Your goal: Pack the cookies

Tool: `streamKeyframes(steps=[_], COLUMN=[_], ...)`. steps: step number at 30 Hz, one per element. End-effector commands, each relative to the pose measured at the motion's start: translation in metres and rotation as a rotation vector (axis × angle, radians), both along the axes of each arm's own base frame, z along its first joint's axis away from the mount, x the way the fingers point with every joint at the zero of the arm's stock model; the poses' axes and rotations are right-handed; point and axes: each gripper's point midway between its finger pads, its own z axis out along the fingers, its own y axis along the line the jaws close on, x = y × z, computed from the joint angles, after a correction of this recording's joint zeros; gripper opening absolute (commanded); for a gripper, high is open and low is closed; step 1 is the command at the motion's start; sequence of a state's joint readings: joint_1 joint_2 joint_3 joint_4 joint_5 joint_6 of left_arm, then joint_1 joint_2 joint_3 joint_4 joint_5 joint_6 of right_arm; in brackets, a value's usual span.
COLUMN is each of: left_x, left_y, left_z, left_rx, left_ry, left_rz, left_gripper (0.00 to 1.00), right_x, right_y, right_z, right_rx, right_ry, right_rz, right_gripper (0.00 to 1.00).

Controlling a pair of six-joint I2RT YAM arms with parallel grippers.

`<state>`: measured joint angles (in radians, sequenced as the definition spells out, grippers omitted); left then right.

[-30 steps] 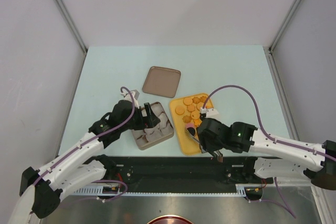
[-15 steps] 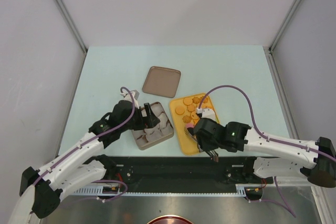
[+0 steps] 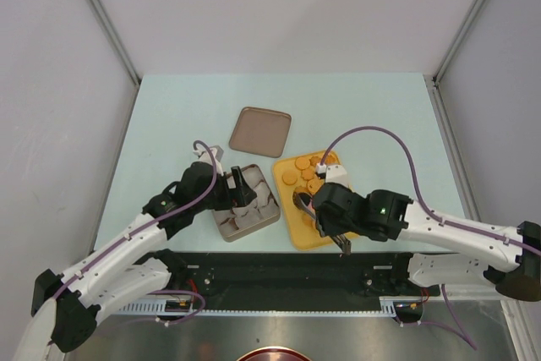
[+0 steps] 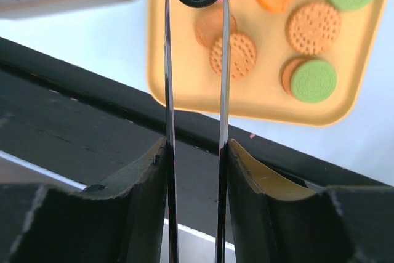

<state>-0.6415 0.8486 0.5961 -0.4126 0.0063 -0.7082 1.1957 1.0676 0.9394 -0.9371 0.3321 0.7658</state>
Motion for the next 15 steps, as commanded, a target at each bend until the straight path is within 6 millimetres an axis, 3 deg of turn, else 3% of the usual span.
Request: streamKeyframes(steps=[1, 4, 8, 15], left_x=[0.004, 0.006, 0.012, 0.012], left_y=[0.004, 0.012, 0.034, 0.084], left_z=[0.016, 0.026, 0.043, 0.045], left_rx=[0.002, 0.019, 0.073, 0.186], left_ry=[-0.043, -0.065, -0.111, -0.123], left_rz=[0.025, 0.055, 0.155, 0.356], left_gripper=[0.94, 0.97, 1.00, 1.00], right_x=[0.020, 0.027, 0.039, 0.056], right_y=[0.007, 0.014, 0.040, 0.093], right_z=[0.057, 0.079, 0.099, 0.081], right_rx=[0.075, 0.091, 0.117, 0.122], right_ry=[-0.131, -0.175, -0.223, -0.182], right_rz=[-0.021, 0.005, 0.055, 0.175], right_gripper=[0.34, 0.34, 0.34, 0.32])
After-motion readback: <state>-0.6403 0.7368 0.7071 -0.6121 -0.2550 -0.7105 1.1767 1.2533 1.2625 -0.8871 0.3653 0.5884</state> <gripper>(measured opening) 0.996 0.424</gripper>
